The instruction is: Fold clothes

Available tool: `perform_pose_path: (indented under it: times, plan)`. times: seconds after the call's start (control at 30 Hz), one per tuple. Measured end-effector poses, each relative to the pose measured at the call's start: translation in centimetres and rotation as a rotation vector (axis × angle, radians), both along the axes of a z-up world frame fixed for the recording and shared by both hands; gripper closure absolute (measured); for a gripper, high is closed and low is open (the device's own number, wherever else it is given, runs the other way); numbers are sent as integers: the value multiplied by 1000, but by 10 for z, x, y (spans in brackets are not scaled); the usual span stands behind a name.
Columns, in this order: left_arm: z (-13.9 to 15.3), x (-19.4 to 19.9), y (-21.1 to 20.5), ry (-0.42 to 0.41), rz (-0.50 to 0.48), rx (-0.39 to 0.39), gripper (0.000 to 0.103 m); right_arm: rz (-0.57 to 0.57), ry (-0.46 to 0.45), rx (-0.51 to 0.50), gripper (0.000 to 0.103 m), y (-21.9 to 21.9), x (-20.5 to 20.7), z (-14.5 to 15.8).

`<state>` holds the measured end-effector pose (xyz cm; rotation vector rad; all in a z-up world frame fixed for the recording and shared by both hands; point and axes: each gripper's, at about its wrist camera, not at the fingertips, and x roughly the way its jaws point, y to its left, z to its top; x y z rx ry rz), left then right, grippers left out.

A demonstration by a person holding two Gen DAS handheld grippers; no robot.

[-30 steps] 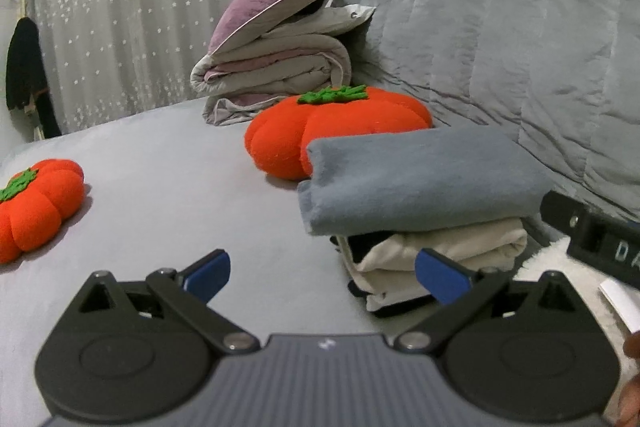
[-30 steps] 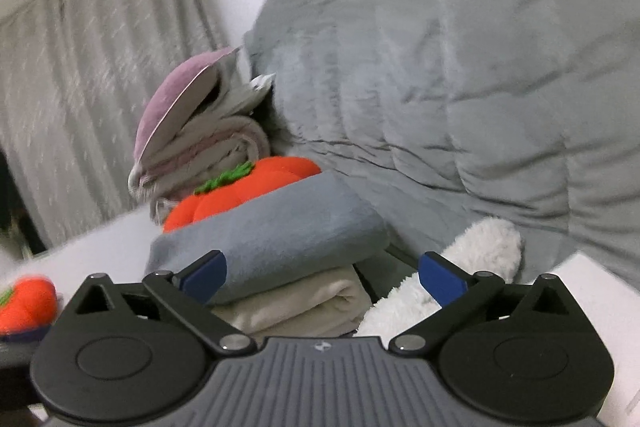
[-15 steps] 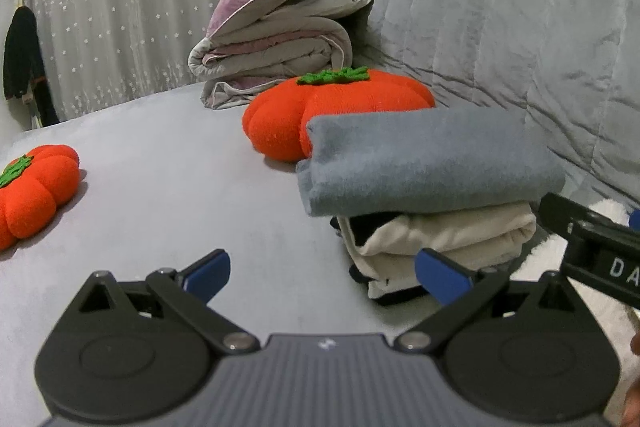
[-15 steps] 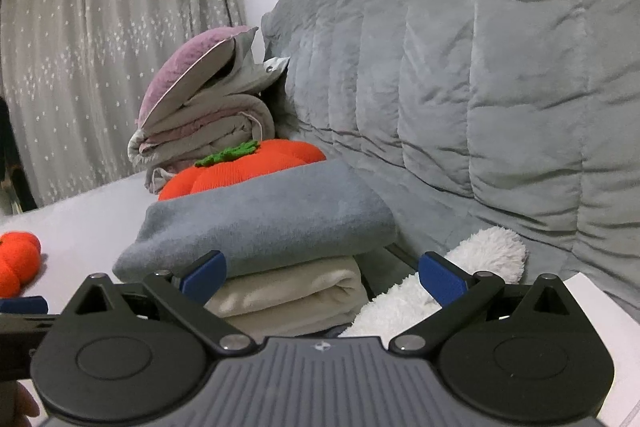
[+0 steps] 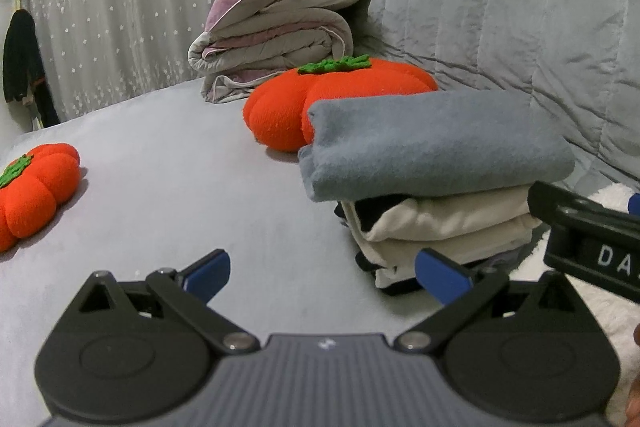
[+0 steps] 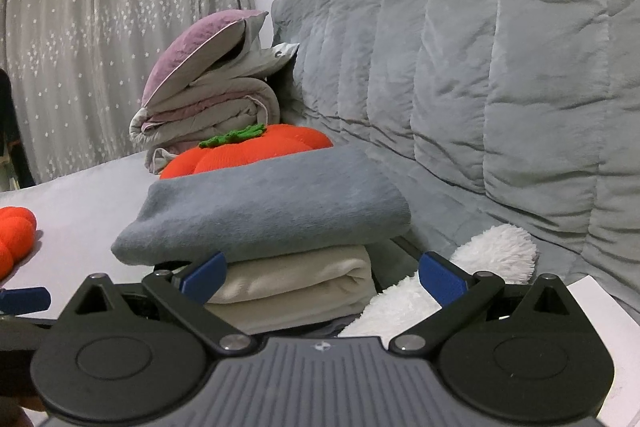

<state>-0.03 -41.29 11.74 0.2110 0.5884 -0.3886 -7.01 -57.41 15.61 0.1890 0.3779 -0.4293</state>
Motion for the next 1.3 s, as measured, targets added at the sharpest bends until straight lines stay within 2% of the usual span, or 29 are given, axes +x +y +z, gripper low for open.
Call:
perform_pose_path:
  times: [0.5,1.3]
  plan:
    - [-9,1,-3,37,-8,-7,0,7,25,-7,0,5,4,-2]
    - [-12,1,-8,39,-25,-21,0,20,43,-20,0,9,7,-3]
